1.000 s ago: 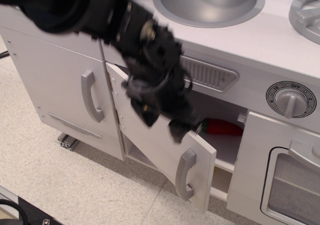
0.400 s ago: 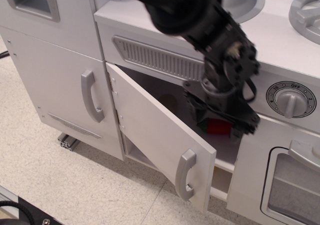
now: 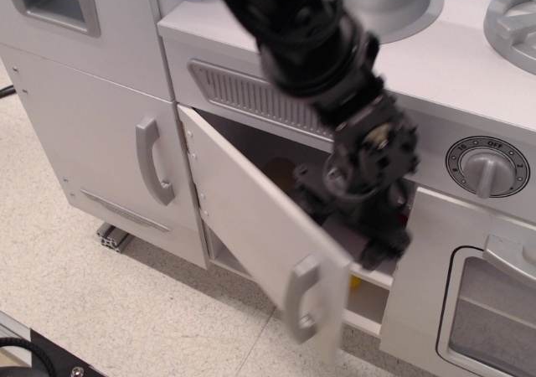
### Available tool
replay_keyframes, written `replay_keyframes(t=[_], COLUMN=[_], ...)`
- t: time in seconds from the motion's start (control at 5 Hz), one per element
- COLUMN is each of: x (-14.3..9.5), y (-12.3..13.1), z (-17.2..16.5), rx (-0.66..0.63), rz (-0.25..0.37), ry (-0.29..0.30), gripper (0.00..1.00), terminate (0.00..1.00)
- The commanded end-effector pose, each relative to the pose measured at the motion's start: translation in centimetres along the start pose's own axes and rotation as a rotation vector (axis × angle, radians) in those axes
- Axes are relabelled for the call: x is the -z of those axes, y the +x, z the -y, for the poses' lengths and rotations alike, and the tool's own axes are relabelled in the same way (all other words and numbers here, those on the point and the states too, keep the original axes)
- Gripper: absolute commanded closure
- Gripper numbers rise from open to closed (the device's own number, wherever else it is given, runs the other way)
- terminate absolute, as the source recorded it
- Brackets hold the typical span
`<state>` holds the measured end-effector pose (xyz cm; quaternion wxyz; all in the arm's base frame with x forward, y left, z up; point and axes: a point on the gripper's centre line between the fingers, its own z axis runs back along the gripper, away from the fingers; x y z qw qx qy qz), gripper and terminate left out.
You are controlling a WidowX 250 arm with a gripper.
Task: Open cabinet
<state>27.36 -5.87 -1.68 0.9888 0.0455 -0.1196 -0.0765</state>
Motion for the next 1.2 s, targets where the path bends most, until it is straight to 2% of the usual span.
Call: replay_keyframes(t=[0.0,0.4,0.6,0.8,1.0], x=[-0.1,1.0,1.0,1.0,1.0], y=[-3.6,-6.4,-7.0,-7.0,-7.0], z=[-5.1,-11.5,-13.3,-13.3,-13.3], rx=[-0.05,-0.136,-0.143,-0.143,-0.143], rz=[-0.072,-0.106,-0.115,-0.115,-0.115], ry=[0.051,0.142,0.166,0.166,0.166], gripper=[0.0,0.0,0.0,0.0,0.0], terminate=[0.0,0.0,0.0,0.0,1.0])
